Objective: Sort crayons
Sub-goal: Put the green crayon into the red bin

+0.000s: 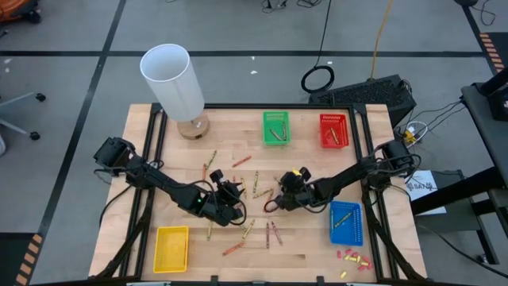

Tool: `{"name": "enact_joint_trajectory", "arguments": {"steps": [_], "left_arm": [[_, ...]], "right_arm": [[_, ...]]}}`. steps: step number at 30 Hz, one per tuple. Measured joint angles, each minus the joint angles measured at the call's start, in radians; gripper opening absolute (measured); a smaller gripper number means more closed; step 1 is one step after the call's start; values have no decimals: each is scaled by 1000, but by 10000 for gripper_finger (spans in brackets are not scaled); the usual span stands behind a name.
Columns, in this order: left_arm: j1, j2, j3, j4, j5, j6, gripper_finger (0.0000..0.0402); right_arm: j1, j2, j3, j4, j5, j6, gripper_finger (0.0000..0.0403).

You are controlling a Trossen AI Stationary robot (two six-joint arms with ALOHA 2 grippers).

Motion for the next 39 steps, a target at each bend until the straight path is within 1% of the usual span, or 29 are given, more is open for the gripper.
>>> {"name": "enact_joint_trajectory", "arguments": {"steps": [6,11,15,19,27,30,34,39], "left_arm": [[0,0,0,0,0,0,102],[0,0,0,0,0,0,102],[0,0,0,0,0,0,102],[0,0,0,0,0,0,102],[0,0,0,0,0,0,102],[0,0,0,0,0,0,102],[0,0,0,0,0,0,102],[3,0,0,1,0,0,102]], "right_arm": [[0,-3,0,2,-7,-51,7],[-2,-40,-4,-1,-38,-120,3],[0,-119,-5,-6,-84,-184,3],[1,-216,-5,-10,-87,-264,3],[40,-439,-4,-30,-92,-553,3],[63,-510,-3,-58,-93,-604,4],[102,-564,-3,-65,-93,-672,4],[152,-571,-3,-84,-89,-767,4]]}}
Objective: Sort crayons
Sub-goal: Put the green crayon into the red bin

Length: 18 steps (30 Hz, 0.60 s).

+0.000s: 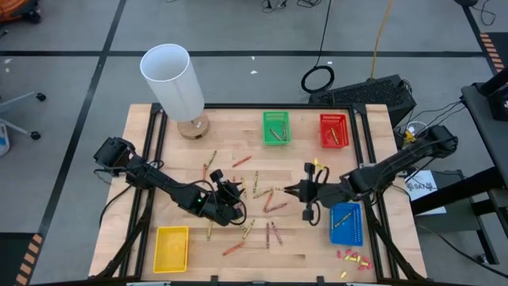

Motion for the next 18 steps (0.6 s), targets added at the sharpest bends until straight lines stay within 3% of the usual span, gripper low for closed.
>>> {"name": "enact_joint_trajectory", "arguments": {"steps": [18], "left_arm": [[25,0,0,37,0,-1,102]], "right_arm": [[156,7,0,-145,213,-185,4]]}}
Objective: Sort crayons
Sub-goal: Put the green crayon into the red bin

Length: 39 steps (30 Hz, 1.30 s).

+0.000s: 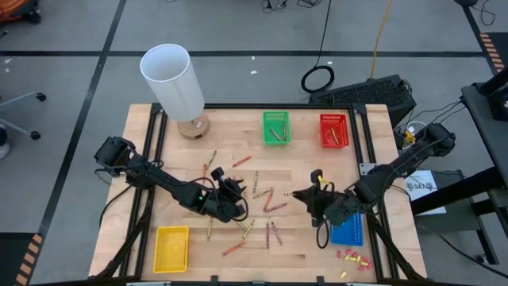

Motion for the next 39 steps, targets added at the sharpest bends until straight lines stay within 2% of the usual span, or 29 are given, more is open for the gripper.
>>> {"name": "enact_joint_trajectory", "arguments": {"steps": [8,20,23,27,32,39], "left_arm": [[-1,0,0,15,0,-27,102],[-1,0,0,19,75,-79,102],[-1,0,0,19,75,-80,102],[-1,0,0,21,75,-80,102],[-1,0,0,21,75,-82,102],[-1,0,0,21,75,-79,102]], "right_arm": [[20,0,0,0,0,-135,4],[5,0,0,4,1,-134,4],[-18,0,0,12,53,-43,4],[-59,0,0,-22,213,111,4],[-162,0,1,-196,343,362,4],[-398,0,0,-477,279,721,4]]}}
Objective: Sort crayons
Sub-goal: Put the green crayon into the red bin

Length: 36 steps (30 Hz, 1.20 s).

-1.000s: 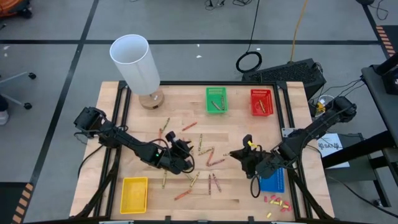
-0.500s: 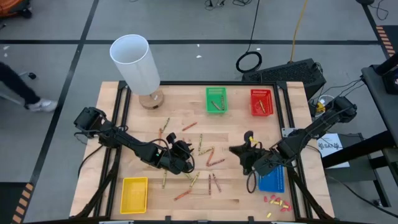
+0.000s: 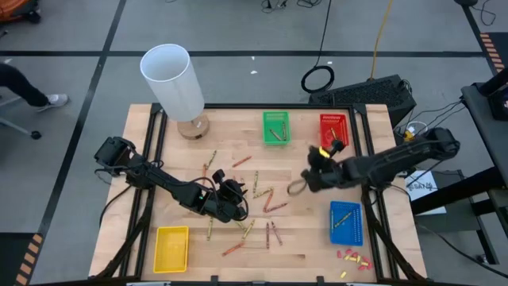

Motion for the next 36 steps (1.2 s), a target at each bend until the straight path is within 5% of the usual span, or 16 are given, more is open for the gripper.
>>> {"name": "enact_joint_trajectory", "arguments": {"steps": [14,36], "left_arm": [[0,0,0,-8,-1,35,102],[0,0,0,-32,-1,34,102]], "right_arm": [[-335,0,0,-60,-24,118,4],[-580,6,-154,82,-136,146,21]]}}
